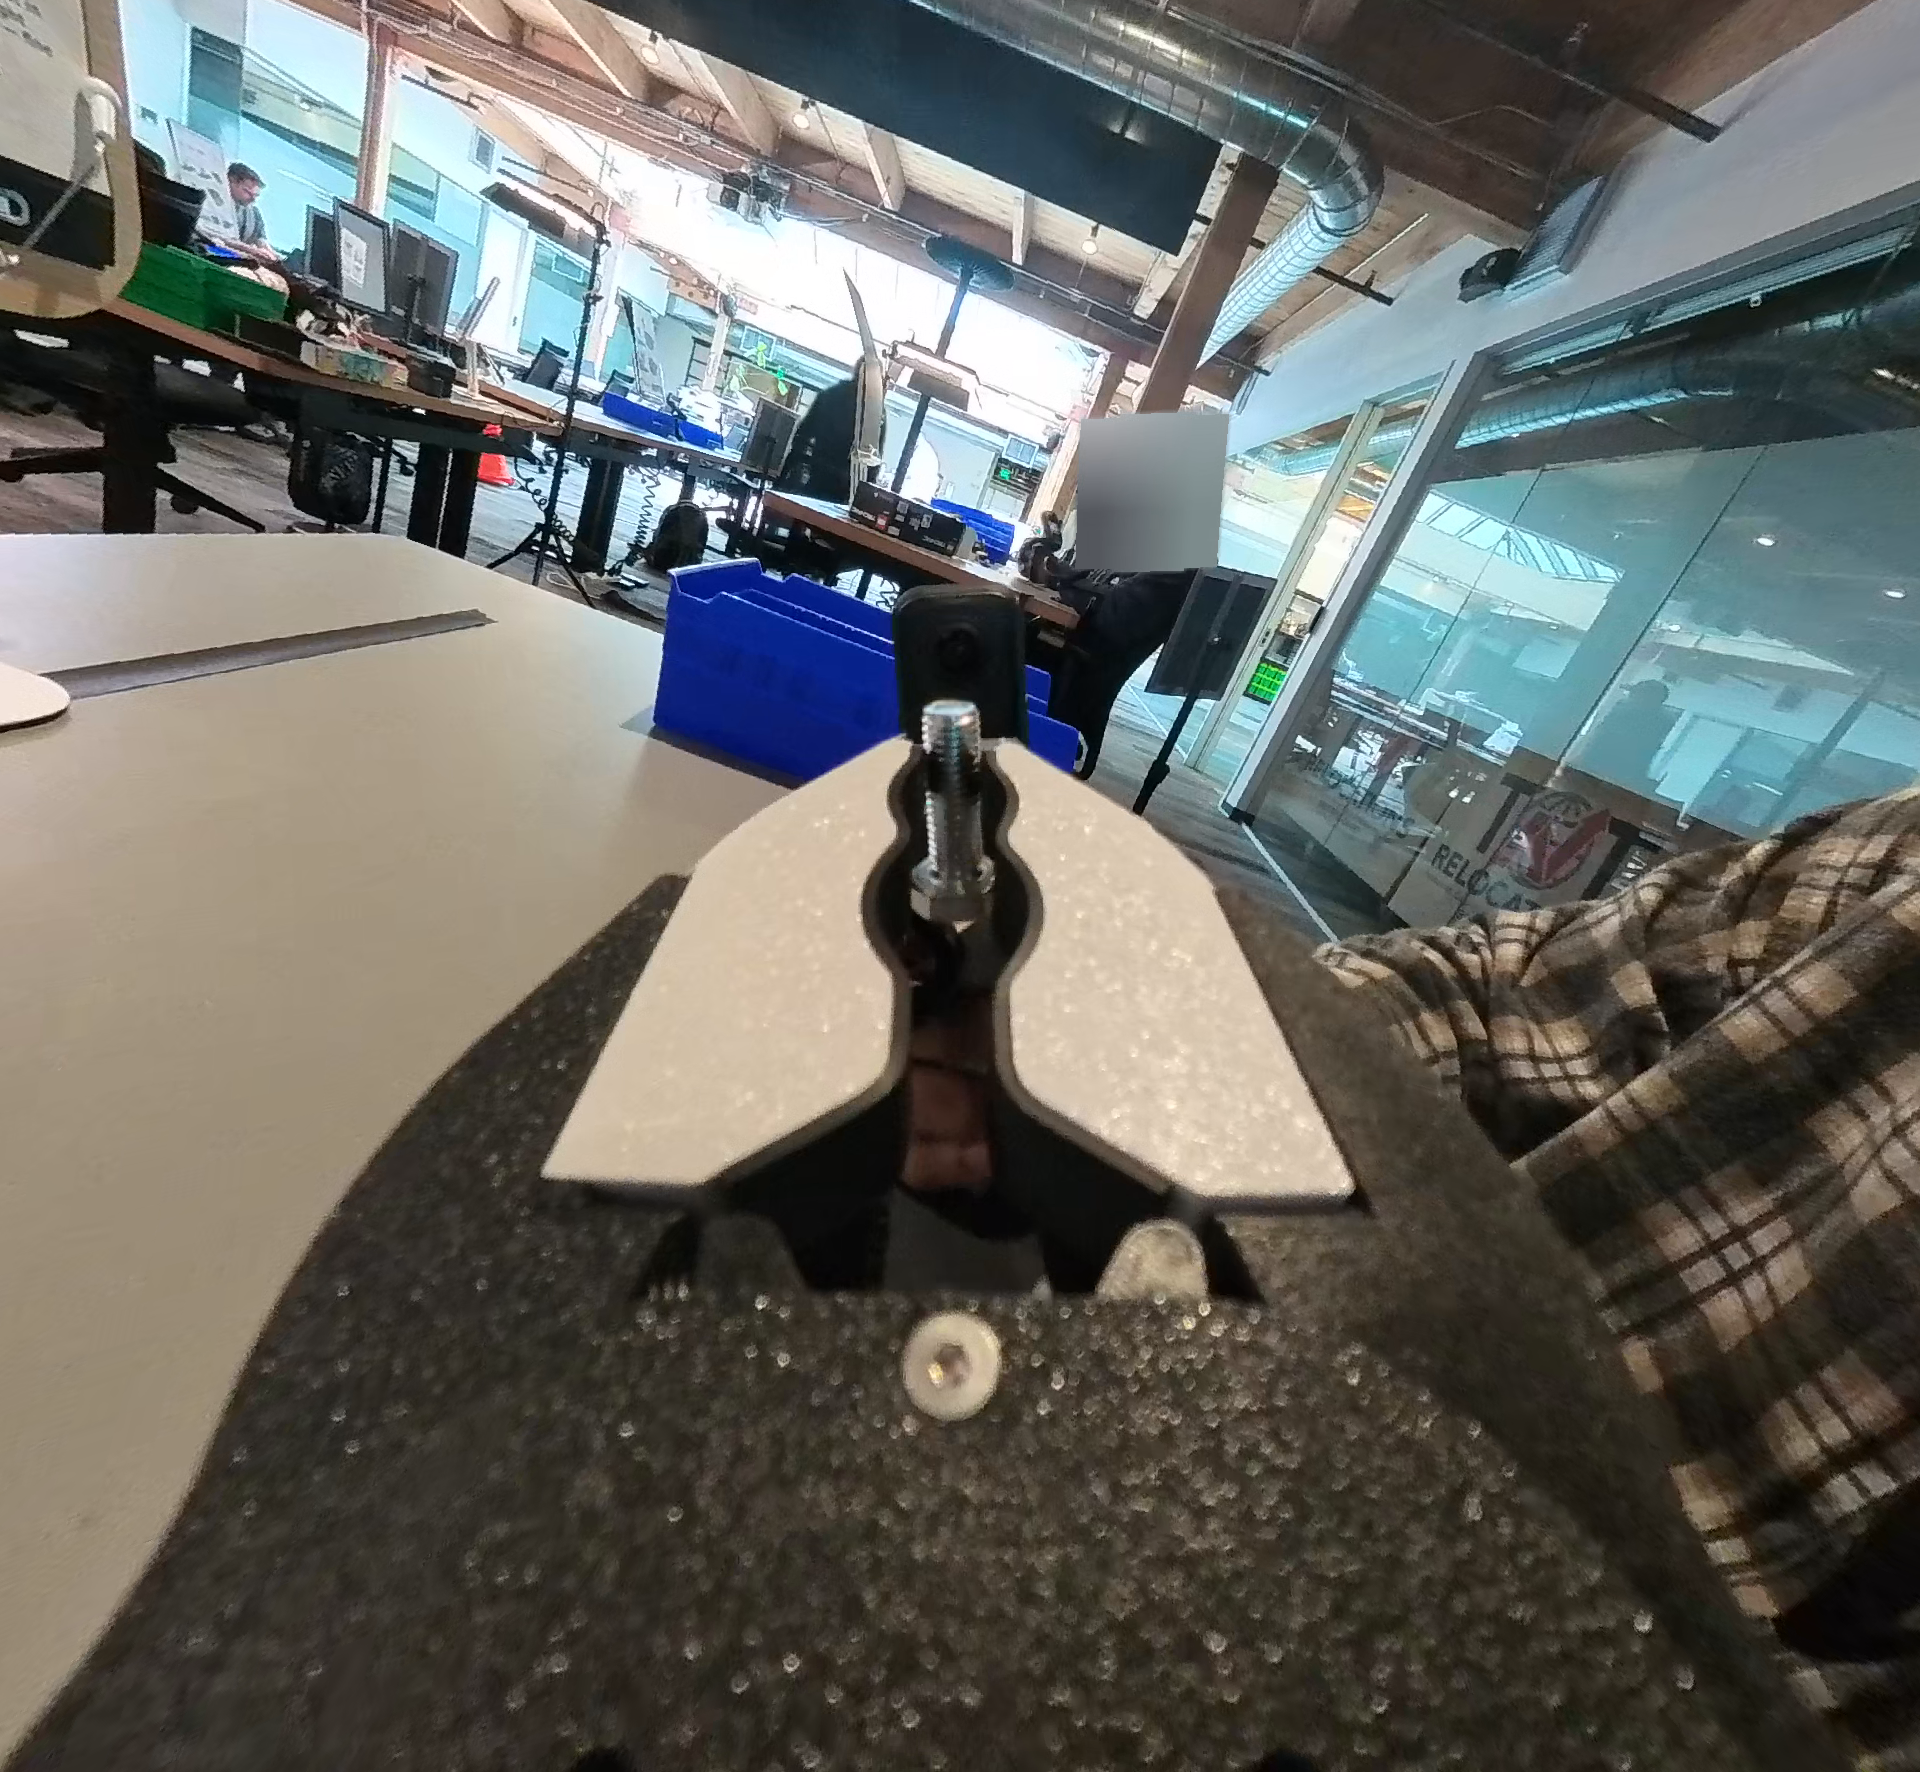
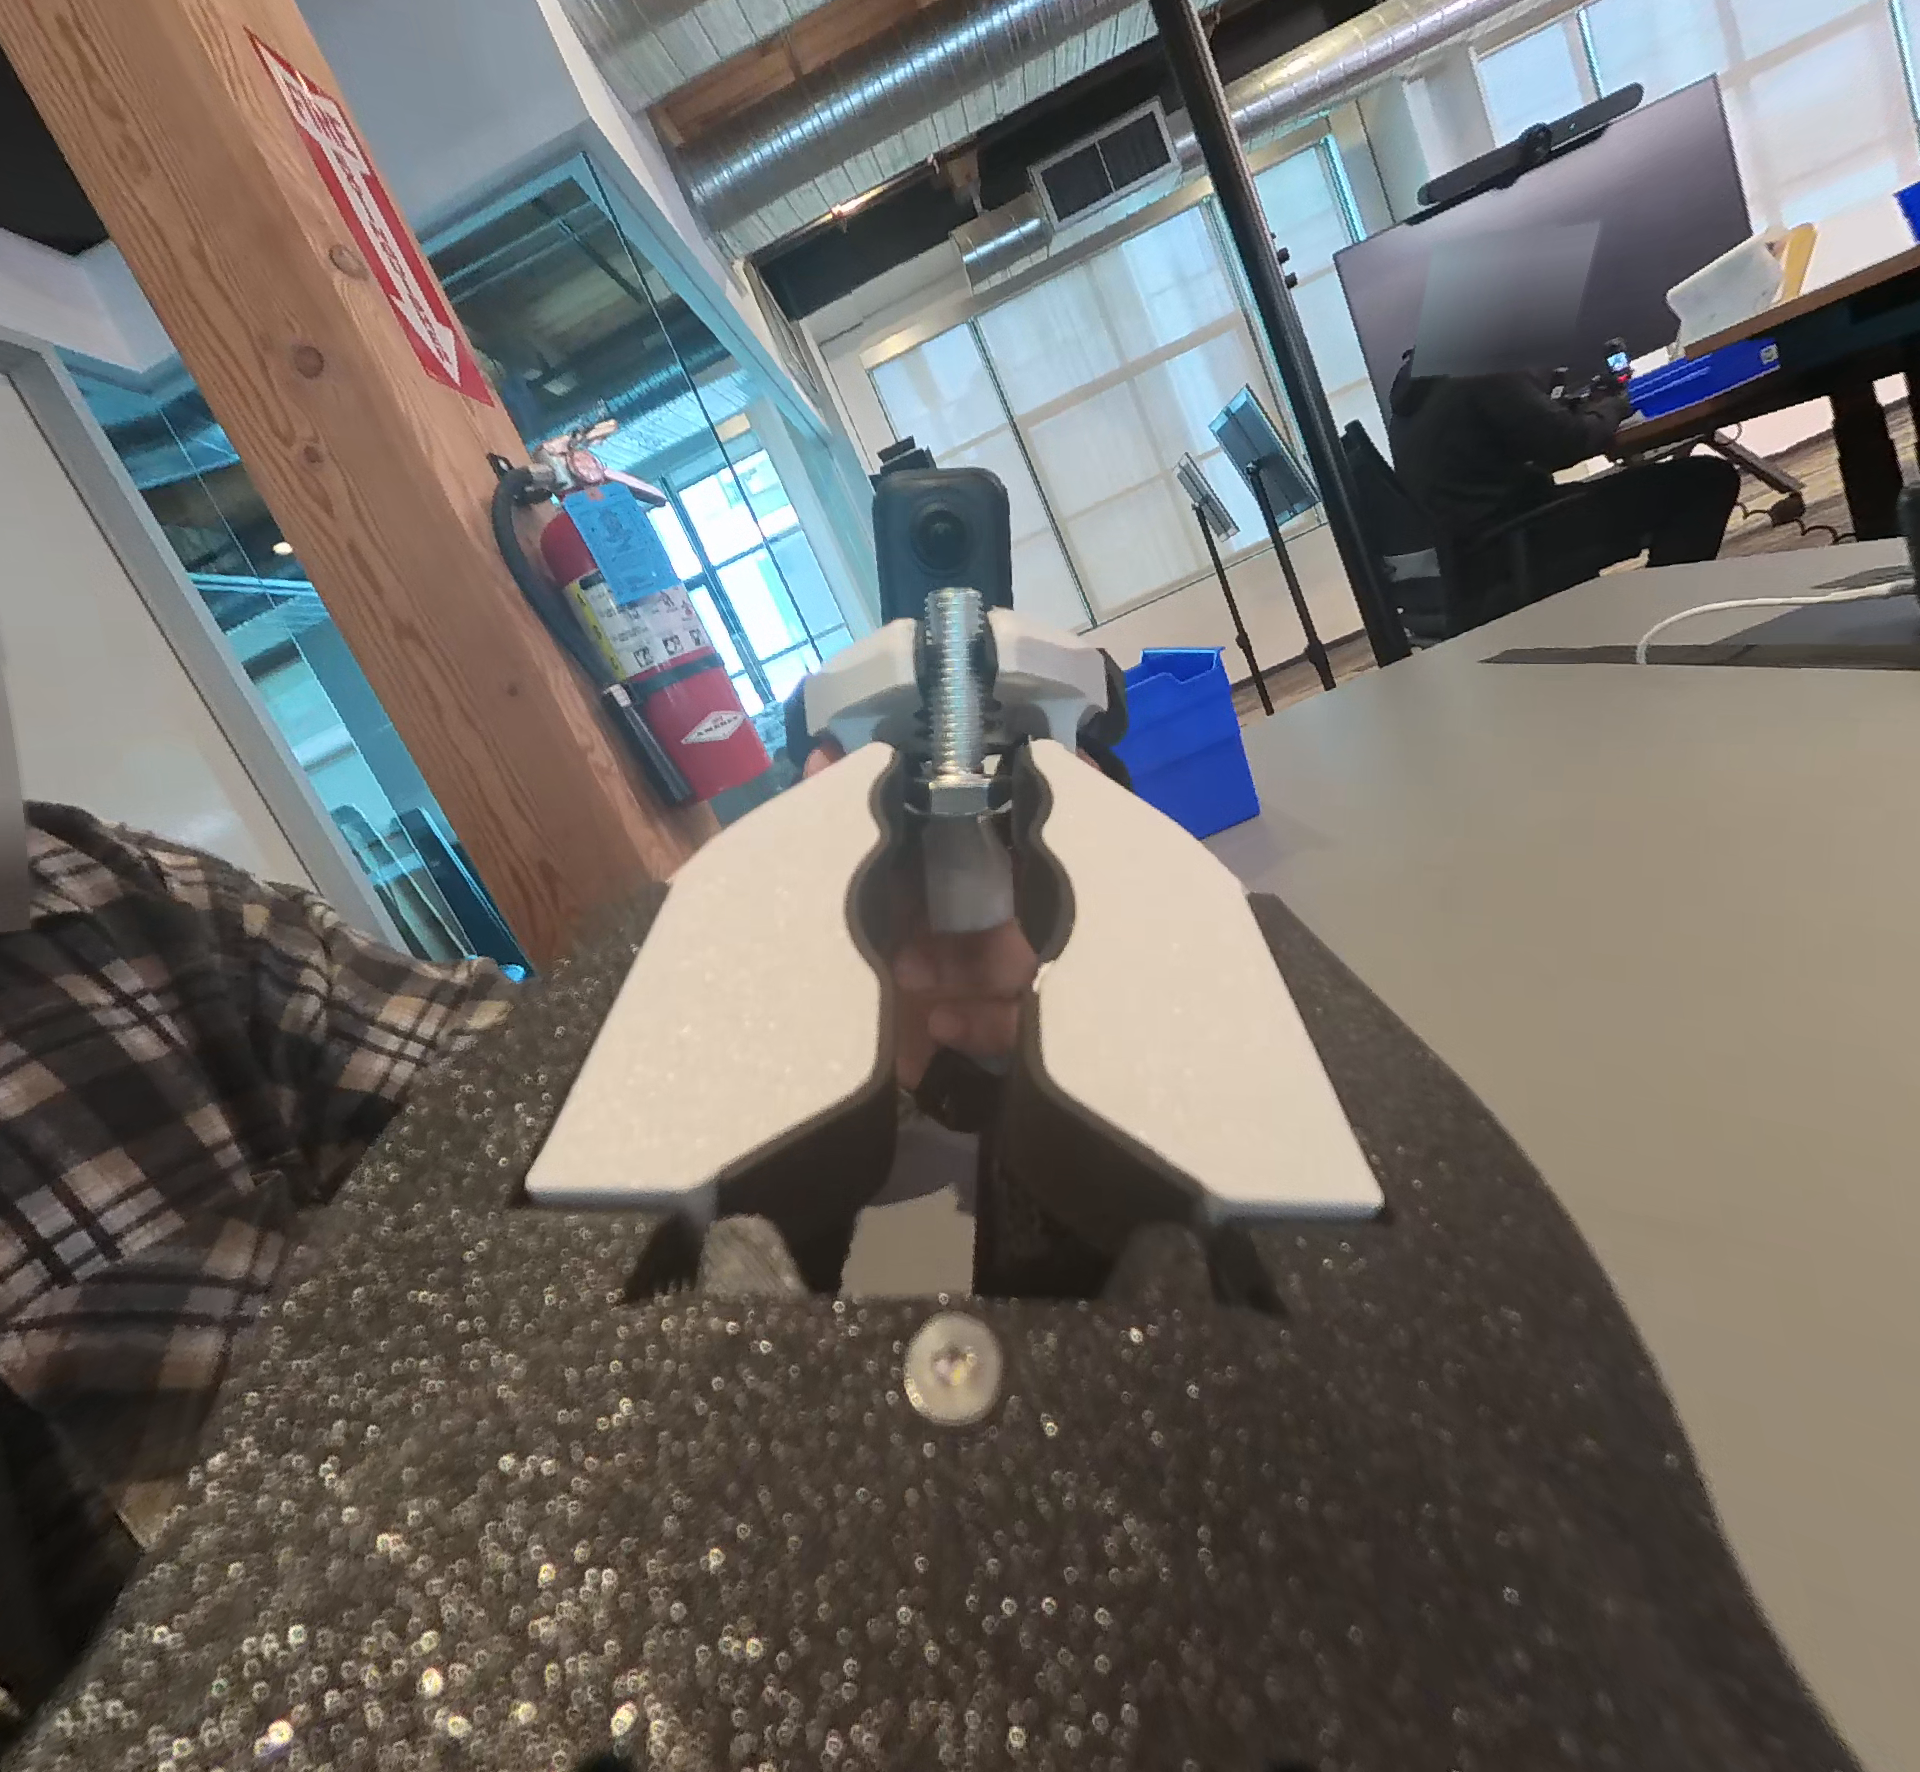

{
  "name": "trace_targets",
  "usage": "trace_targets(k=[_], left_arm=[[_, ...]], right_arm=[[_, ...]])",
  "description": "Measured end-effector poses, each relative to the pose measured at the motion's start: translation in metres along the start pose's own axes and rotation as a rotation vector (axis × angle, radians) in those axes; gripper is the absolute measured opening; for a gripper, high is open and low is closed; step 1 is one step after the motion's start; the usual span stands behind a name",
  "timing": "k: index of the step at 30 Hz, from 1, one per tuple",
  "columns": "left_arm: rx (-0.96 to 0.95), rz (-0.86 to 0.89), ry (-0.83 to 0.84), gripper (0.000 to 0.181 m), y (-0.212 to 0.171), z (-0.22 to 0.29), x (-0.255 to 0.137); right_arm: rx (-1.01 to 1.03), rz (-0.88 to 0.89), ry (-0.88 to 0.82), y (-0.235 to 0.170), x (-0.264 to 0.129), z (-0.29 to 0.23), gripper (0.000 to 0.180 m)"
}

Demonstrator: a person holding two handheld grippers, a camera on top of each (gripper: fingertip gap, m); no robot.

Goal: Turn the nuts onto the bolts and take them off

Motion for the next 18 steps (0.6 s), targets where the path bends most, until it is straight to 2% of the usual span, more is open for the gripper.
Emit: trace_targets(k=[10,18], left_arm=[[0.039,-0.037,0.009,0.009,-0.0006,0.0023,-0.0005],[0.048,-0.059,-0.004,0.009,-0.0015,0.0053,0.0011]], right_arm=[[-0.055,-0.056,-0.014,-0.0003,-0.0014,-0.0007,0.019],[-0.14,-0.154,-0.034,0.0006,-0.0055,-0.0016,0.028]])
Point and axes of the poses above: each gripper's, where its closed fingertips meet, x out along the fingers, y out of its top, z = x × y across the jaws, the point moved 6 cm from there along -x, back along the fingers
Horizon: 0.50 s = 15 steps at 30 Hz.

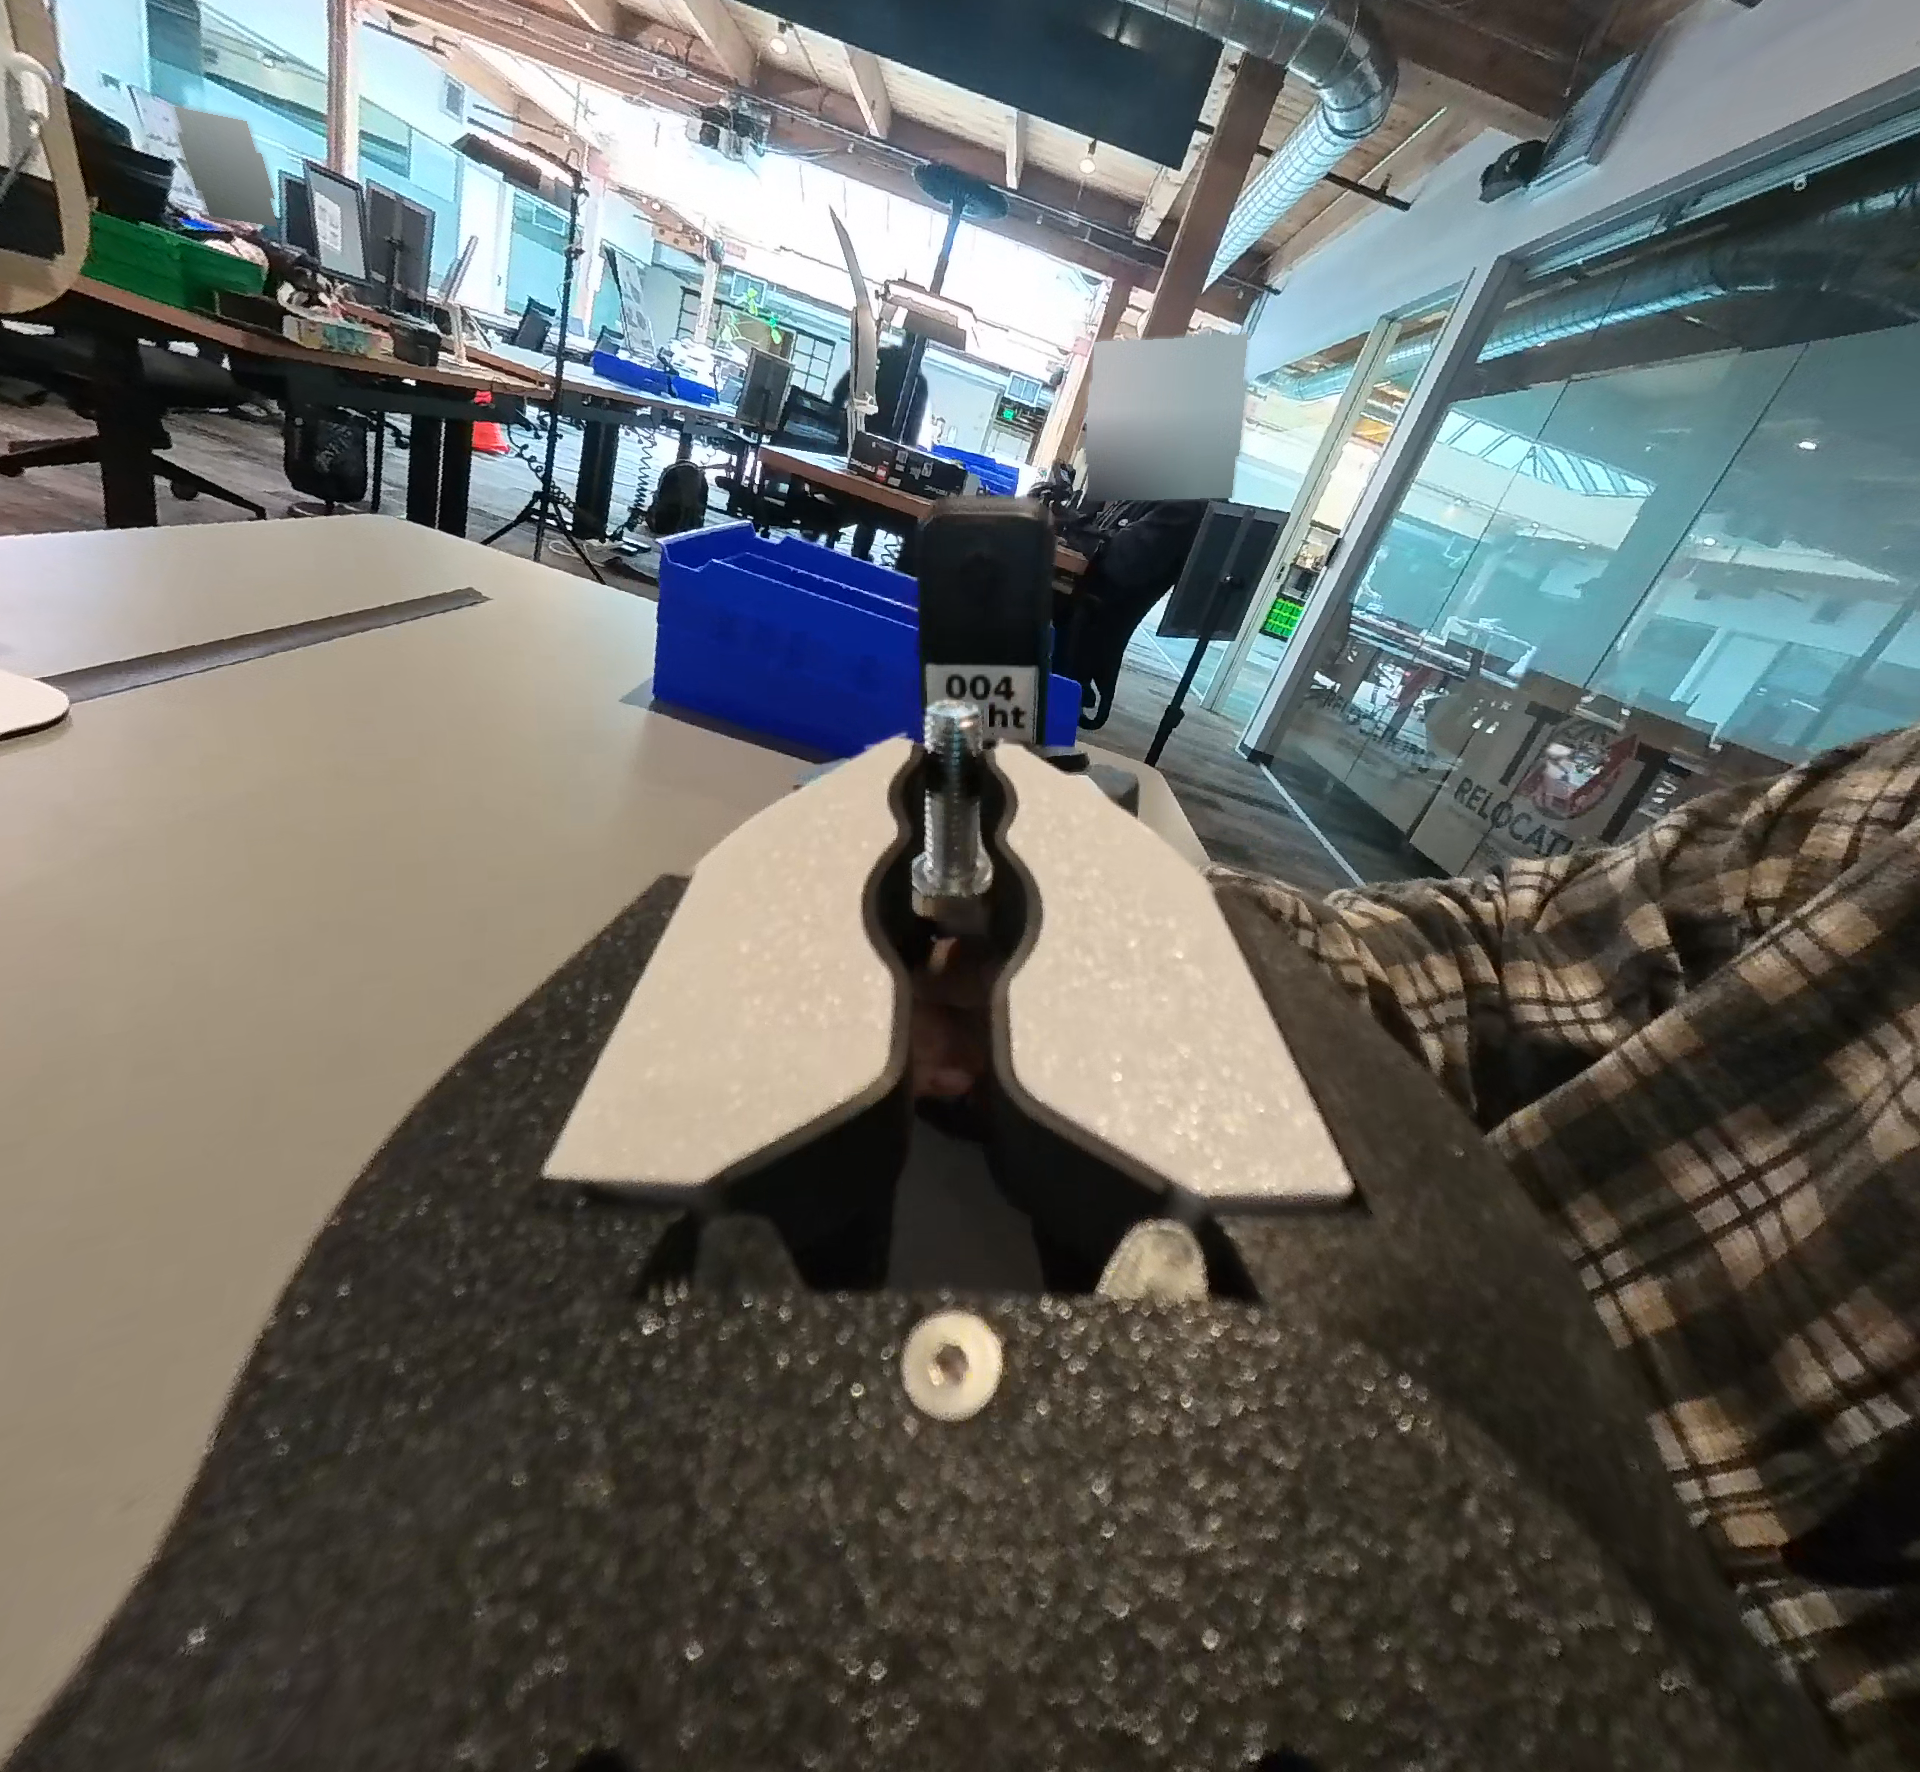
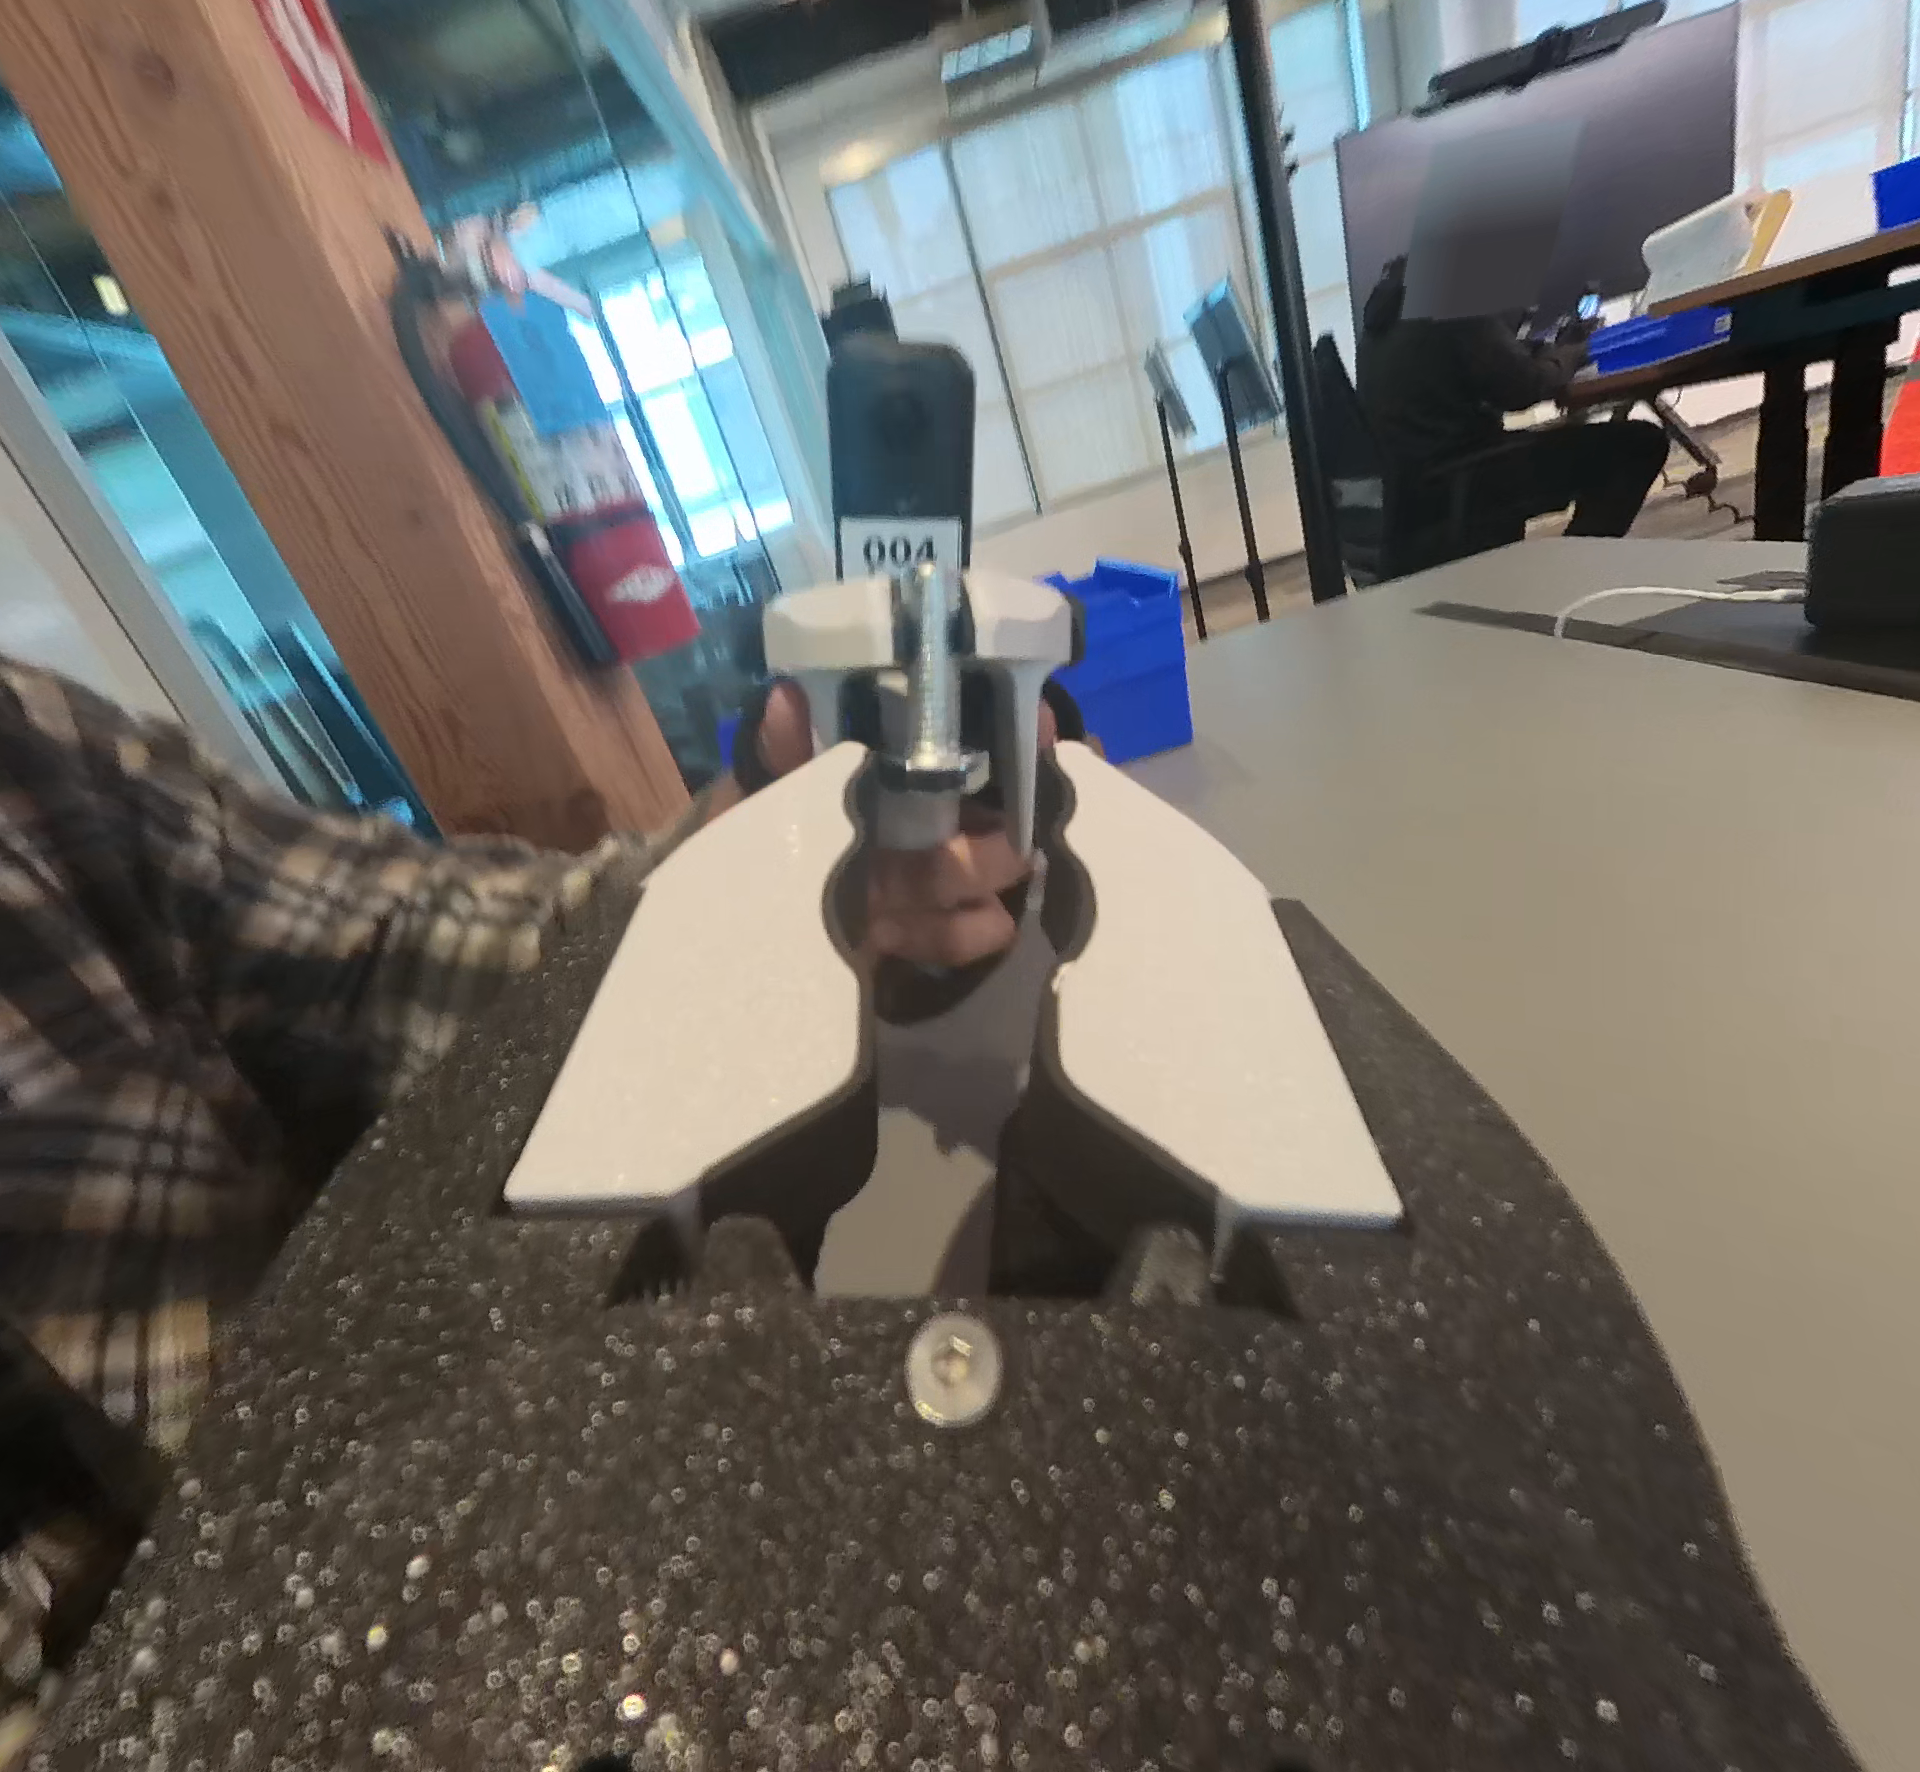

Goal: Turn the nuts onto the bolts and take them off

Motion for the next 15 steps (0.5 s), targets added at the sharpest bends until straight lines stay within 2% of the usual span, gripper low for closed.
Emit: trace_targets(k=[9,15], left_arm=[[-0.003,-0.044,-0.028,0.009,-0.0028,0.0028,0.003],[-0.002,-0.055,-0.035,0.009,-0.0045,0.0032,0.0049]], right_arm=[[-0.131,-0.145,0.001,0.0006,-0.0065,-0.0034,0.029],[-0.117,-0.167,0.051,-0.0007,-0.0061,-0.0069,0.018]])
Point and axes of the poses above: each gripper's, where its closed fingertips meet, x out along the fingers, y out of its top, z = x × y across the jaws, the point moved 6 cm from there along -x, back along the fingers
